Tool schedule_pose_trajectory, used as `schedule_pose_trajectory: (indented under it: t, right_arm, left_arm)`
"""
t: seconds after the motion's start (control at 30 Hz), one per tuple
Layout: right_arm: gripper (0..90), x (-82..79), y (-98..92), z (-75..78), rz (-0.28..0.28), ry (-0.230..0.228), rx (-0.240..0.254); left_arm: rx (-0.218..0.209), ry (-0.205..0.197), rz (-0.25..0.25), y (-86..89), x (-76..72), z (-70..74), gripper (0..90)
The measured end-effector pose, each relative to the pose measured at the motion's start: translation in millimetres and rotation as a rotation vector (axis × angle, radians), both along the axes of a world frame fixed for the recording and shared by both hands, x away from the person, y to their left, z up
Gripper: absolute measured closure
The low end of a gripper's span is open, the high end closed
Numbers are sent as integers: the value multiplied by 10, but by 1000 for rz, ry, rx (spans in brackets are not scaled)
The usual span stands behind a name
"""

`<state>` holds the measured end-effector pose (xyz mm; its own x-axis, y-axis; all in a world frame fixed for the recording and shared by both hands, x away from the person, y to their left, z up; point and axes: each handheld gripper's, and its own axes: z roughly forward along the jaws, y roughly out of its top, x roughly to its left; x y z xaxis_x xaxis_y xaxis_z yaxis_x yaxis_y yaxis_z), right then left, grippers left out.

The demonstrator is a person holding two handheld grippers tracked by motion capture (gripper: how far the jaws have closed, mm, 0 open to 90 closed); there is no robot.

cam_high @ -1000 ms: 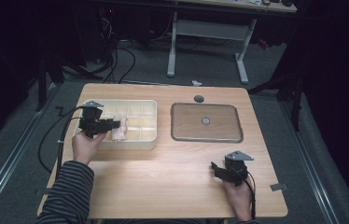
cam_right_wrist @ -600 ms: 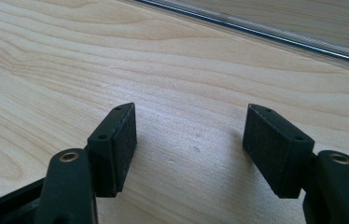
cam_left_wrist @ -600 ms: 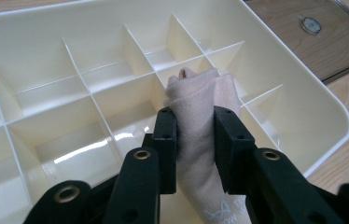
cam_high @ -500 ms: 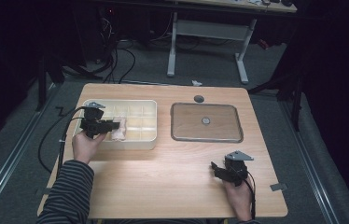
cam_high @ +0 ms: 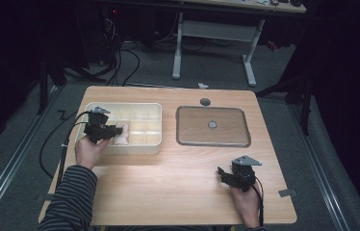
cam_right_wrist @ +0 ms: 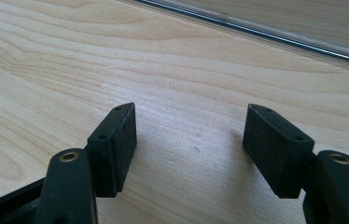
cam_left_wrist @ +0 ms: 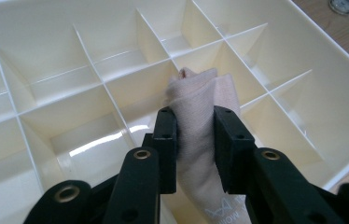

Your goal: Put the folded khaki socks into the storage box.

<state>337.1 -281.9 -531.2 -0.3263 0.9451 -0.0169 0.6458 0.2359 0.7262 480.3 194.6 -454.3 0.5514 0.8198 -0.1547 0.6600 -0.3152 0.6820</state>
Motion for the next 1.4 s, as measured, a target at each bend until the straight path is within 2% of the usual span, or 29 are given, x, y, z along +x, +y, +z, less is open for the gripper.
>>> schedule_pose_trajectory:
  t: [0.27,0.43,0.9,1.4]
  right_arm:
    - [352,0,0,0,0,0,0]
    - [351,0,0,0,0,0,0]
    - [351,0,-1,0,0,0,-1]
    - [351,0,-1,0,0,0,0]
  left_arm:
    - [0,7,4,26,-25,-67,721]
    - [45,1,-8,-14,-34,-92,722]
    - [61,23,-17,-24,-36,-147,723]
    - [115,56,-37,-69,-47,-176,731]
